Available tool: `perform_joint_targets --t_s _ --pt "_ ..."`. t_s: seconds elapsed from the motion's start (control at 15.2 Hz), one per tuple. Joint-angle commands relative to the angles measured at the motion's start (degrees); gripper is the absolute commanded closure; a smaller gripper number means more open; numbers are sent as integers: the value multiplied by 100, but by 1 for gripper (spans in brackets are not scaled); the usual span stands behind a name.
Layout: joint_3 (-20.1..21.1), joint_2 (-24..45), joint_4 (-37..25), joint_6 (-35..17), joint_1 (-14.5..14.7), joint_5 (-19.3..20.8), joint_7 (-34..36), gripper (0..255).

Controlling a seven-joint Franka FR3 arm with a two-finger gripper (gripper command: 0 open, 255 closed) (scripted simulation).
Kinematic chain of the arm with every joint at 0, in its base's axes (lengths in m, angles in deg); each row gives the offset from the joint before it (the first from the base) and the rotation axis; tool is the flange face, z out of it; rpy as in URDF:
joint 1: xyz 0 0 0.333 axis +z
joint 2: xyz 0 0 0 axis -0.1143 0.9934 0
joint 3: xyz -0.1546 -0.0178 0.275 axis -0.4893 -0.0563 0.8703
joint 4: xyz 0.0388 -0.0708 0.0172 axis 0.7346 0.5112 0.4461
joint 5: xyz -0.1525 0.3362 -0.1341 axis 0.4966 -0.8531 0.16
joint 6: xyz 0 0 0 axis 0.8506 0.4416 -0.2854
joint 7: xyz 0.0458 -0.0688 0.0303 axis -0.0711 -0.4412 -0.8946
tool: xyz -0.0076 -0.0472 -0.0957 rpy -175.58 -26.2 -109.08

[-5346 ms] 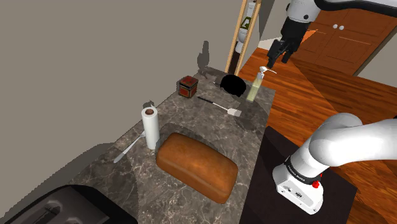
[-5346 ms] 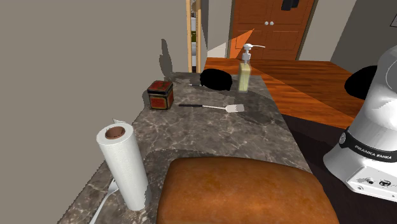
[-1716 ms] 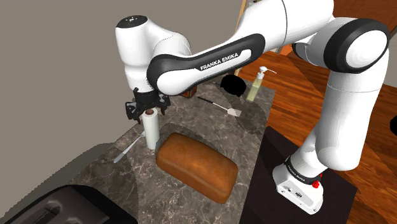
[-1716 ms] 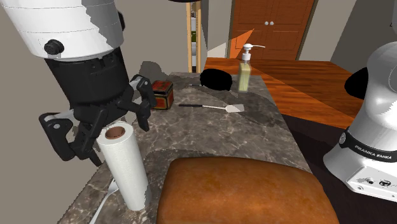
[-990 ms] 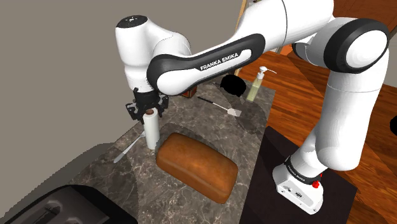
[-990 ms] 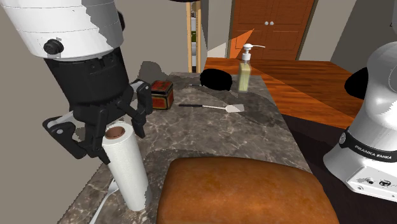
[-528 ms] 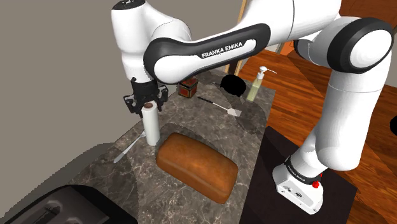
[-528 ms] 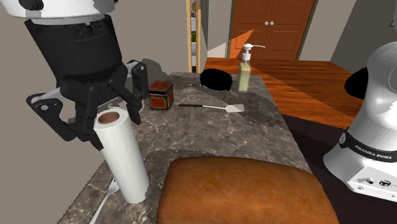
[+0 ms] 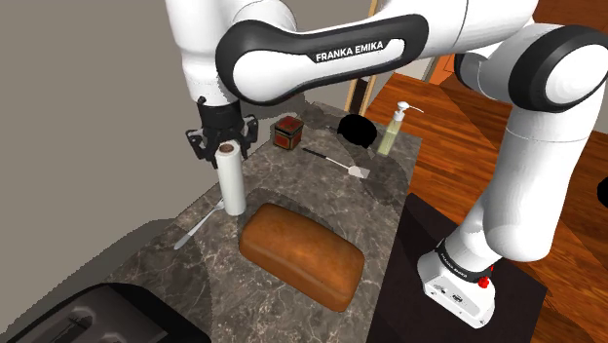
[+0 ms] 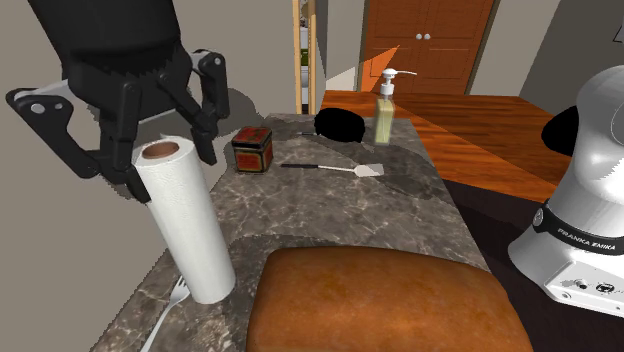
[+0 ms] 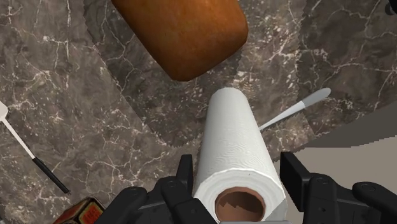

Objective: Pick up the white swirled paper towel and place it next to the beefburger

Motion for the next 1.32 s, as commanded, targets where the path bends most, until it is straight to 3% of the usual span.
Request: perform_joint_targets --t_s 0.0,1.06,1.25 --pt "7 7 -183 176 26 -6 -22 255" --pt "27 187 -1609 1418 288 65 -150 255" --pt "-27 -207 -1084 1186 -177 -156 -542 255"
